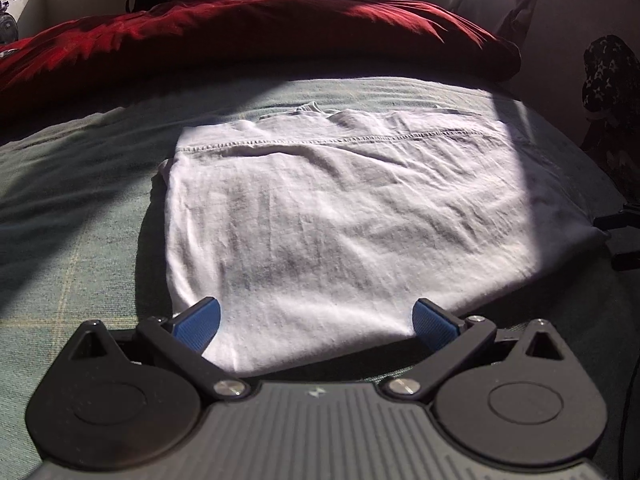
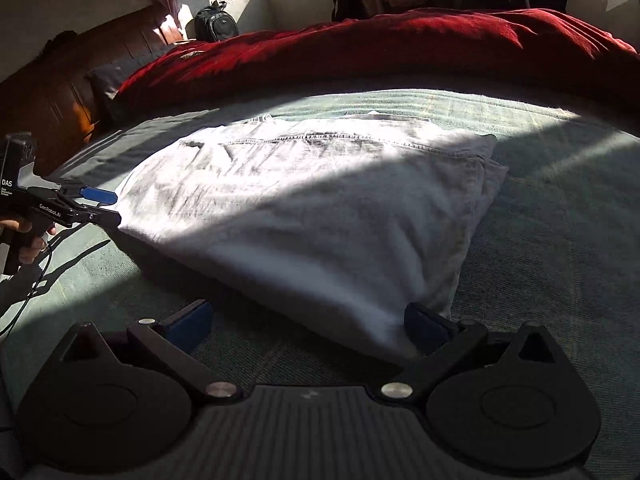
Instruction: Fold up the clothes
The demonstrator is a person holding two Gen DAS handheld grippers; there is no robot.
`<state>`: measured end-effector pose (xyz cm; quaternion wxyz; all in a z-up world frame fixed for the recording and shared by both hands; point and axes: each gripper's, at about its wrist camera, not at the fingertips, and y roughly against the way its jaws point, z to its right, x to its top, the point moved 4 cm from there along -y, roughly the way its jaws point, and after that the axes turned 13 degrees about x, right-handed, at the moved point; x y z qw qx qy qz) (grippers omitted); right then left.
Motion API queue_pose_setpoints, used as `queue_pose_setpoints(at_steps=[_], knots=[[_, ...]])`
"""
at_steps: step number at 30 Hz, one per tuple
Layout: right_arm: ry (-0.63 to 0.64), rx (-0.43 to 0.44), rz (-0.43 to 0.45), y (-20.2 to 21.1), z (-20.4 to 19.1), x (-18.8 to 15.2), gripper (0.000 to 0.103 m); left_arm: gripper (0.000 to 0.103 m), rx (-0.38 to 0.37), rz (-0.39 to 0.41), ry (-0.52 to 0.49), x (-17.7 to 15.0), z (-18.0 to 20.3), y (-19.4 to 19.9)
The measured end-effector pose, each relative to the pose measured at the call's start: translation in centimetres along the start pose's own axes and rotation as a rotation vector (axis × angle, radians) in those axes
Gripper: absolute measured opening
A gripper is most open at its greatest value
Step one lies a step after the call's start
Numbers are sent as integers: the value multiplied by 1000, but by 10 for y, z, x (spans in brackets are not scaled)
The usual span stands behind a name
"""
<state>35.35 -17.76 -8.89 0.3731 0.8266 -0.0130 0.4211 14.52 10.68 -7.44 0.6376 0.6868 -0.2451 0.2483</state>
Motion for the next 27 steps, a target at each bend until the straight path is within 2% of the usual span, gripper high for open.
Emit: queue_pose_setpoints(at_steps=[2,5,7,10,12,17,19,23,25,27], knots=[[15,3,36,7,-5,6,103,102,-5,14,11,1,1,1],[3,60,87,13,-7,19,103,102,-20,42,-6,2,7,3],[10,77,102,7,-9,29,103,102,-26,56,-15,6,12,3],[-11,107,85,-12,-12,36,103,102,-16,32,-20,5,15,-3],[-49,121,39,-25,-13,26,103,102,56,1,-59,-8,12,-10],[16,70,12,-20,-29,-15,103,102,47,23,-49,-15,5,7],[31,78,22,-15,-37,-6,103,102,8,45,-28,-3,13,15],[58,125,67,-16,-55,23,103,102,-169,90,4,24,49,22],[72,155,80,-27,-64,35,103,102,-235,83,4,30,69,17],[48,181,55,-46,-67,37,103,102,-246,32,-6,24,81,4]])
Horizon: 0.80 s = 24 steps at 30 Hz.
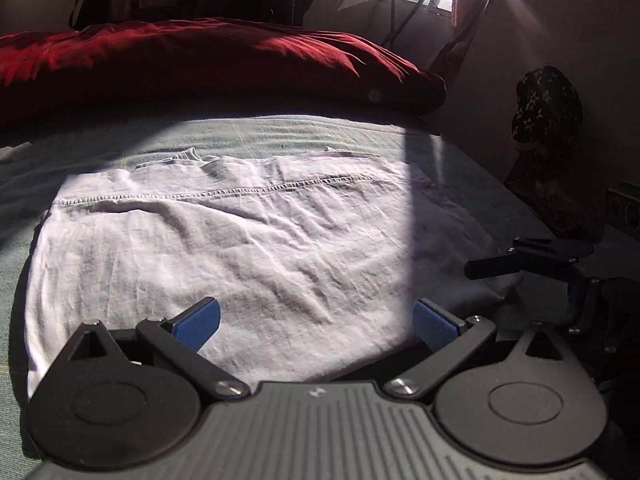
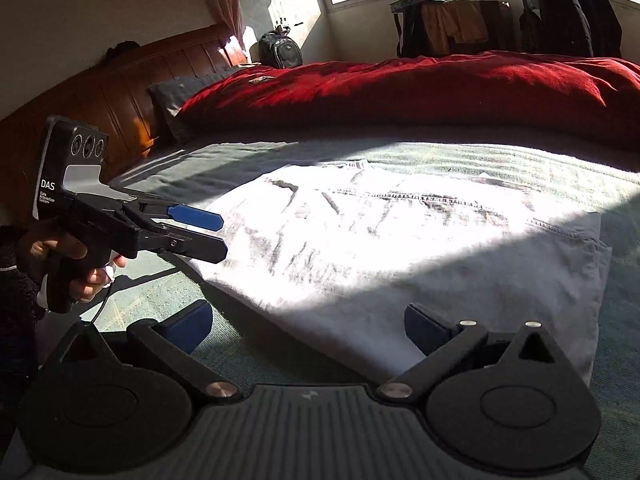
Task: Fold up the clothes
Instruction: 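Lift both grippers away from the folded shirt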
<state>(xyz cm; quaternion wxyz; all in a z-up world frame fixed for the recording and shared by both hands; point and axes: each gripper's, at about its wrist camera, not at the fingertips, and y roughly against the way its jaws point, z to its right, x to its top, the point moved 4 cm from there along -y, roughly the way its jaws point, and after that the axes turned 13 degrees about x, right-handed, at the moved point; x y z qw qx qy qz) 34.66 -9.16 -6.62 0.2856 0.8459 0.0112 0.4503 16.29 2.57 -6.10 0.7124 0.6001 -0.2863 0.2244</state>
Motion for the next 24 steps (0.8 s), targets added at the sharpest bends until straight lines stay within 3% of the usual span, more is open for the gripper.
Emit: queue_pose_setpoints(at_steps=[2,5,7,9,11,14,17,24], knots=[[-26,13,-45,-14,4,-8,103,102,-4,-55,0,-10,3,-13],[-22,8,-62,-9,7,-24,103,102,1,-51,-44,-22,-2,-7],[-42,-10,-65,7,9,-28,103,102,54,-39,-89,-26,-6,8],[-33,-57,-62,25,8,-28,103,102,136,-1,-186,-28,-8,21],[-1,-123,-61,45,7,-27,103,102,268,44,-351,-33,-7,30],[133,-279,-84,63,-2,-22,103,102,461,95,-598,-41,-7,31],[301,-428,-140,61,-10,-18,103,102,606,110,-771,-50,-7,22],[525,-434,-272,-3,-27,-23,103,102,647,197,-981,-40,16,-4]])
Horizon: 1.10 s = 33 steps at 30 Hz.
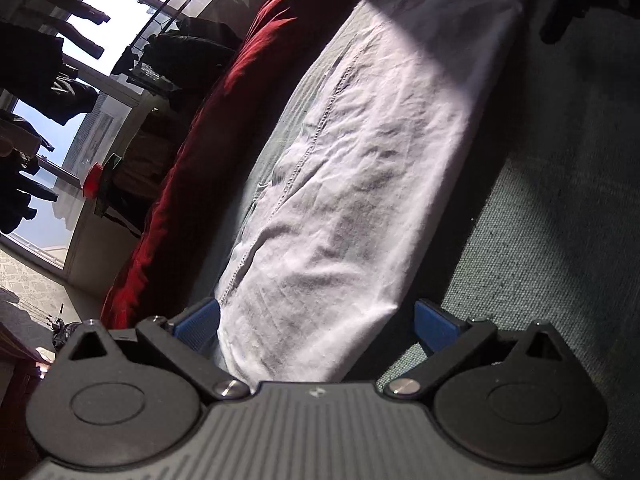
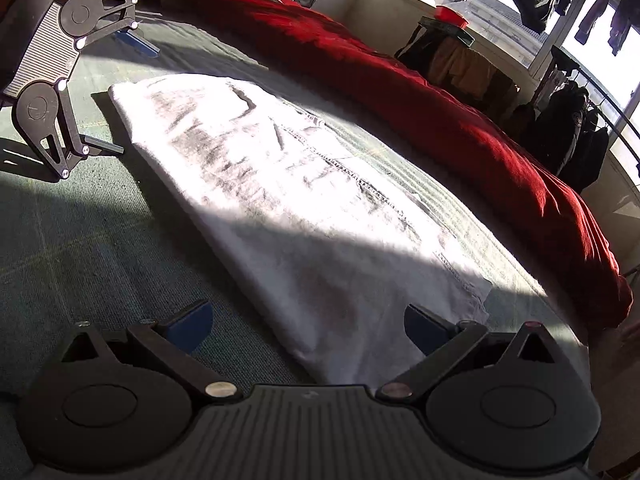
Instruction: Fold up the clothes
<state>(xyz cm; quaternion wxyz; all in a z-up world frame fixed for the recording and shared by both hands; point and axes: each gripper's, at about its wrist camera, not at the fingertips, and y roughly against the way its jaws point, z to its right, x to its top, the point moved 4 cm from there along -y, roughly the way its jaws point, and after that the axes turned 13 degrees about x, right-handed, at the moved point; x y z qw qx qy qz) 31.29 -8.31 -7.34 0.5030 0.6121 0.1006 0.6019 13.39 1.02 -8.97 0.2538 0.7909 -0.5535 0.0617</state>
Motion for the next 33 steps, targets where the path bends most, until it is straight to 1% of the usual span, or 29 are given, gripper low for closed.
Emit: queue_pose_setpoints(at_steps=[4,7,9,15,17,18,20,22,24,28,29,31,33], knots=[[92,-4,-4,-39,-22,29,103,102,16,78,-56,24,11,-17],[159,-31,-11,-56,-30,42,103,103,38,124,-93,27,13,-22],[197,-59,-9,-57,-27,41,103,103,43,128,-81,22,9,-28],[166,-191,-67,-33,17,1,103,103,132,21,-55,-17,-14,-55],[166,-254,-103,-24,32,-16,103,103,158,-8,-38,-28,-21,-61],[168,-281,-115,-20,37,-23,103,103,161,-9,-31,-28,-22,-63],[169,-302,-112,-17,40,-31,103,103,167,-4,-30,-26,-23,-68],[177,-313,-101,-22,38,-28,103,103,189,19,-58,-14,-18,-76],[203,-321,-82,-29,32,-19,103,102,192,57,-87,3,-11,-85],[206,-288,-38,-47,23,10,103,102,176,102,-95,31,-1,-107],[210,-284,-32,-51,21,16,103,103,175,108,-103,32,0,-109],[224,-290,-32,-53,21,18,103,103,169,123,-83,25,-3,-111],[215,-295,-31,-47,26,10,103,103,172,96,-55,11,-12,-118]])
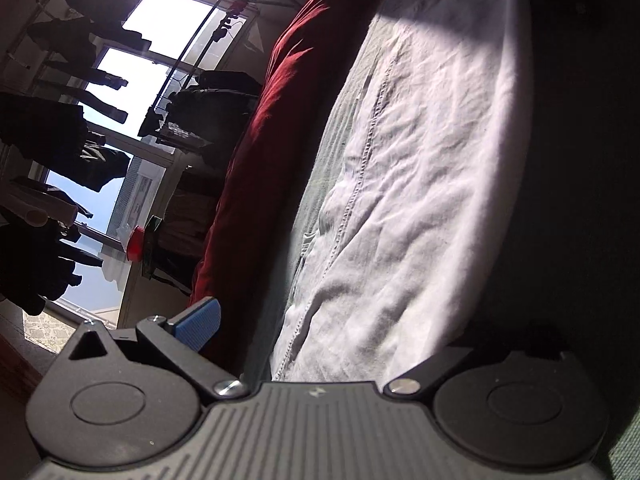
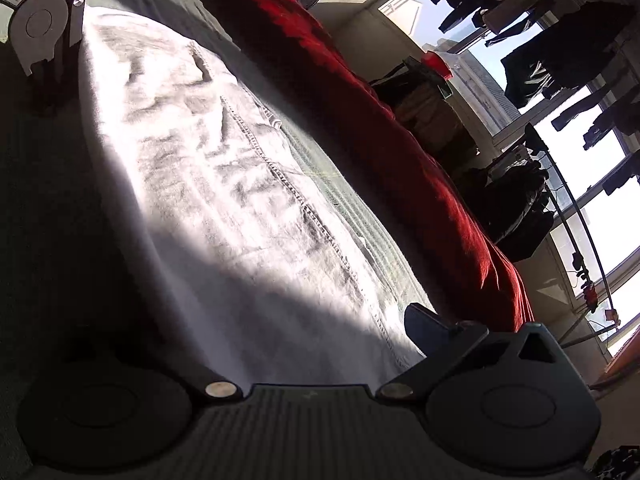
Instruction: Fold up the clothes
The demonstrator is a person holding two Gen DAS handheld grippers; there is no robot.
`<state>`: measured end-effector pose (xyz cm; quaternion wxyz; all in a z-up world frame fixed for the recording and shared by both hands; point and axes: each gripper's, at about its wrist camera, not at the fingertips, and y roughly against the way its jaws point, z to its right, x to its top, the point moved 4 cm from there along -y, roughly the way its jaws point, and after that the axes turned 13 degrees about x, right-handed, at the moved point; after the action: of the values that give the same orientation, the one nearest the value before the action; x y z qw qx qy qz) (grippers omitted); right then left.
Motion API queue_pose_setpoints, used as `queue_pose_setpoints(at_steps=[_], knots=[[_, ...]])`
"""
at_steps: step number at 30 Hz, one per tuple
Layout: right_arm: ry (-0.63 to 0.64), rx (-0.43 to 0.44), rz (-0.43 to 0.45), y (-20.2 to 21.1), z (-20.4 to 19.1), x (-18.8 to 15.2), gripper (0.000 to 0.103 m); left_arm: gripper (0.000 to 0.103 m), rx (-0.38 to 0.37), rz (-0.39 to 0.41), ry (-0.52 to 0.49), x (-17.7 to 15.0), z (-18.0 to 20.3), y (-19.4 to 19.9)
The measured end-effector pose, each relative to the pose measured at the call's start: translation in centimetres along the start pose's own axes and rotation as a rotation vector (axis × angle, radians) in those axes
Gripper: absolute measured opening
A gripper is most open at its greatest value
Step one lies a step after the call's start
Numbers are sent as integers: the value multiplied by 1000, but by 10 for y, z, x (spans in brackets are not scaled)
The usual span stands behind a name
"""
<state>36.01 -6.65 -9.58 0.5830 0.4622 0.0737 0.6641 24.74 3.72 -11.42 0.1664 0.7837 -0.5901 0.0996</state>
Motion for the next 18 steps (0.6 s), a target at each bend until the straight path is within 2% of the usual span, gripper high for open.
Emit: queue_pose_setpoints(at_steps=[3,6,10,13,16,18], knots=[[-22,-32,-26,5,14,-24,103,103,-1,-40,57,-17,-9,-11],[-61,-34,-32,3,24,-34,103,103,7,-43,68,-12,-8,-22],[-35,-80,-22,-16,18,-11,103,103,4,-42,69,2,-3,-41],[-60,-72,-20,-24,21,-4,103,103,-8,-58,96,-1,-8,-41],[-39,-80,-24,-14,19,-11,101,92,-27,-41,80,-9,-7,-33],[9,-100,-26,-7,13,-16,99,78,-52,-43,74,-9,-2,-34]])
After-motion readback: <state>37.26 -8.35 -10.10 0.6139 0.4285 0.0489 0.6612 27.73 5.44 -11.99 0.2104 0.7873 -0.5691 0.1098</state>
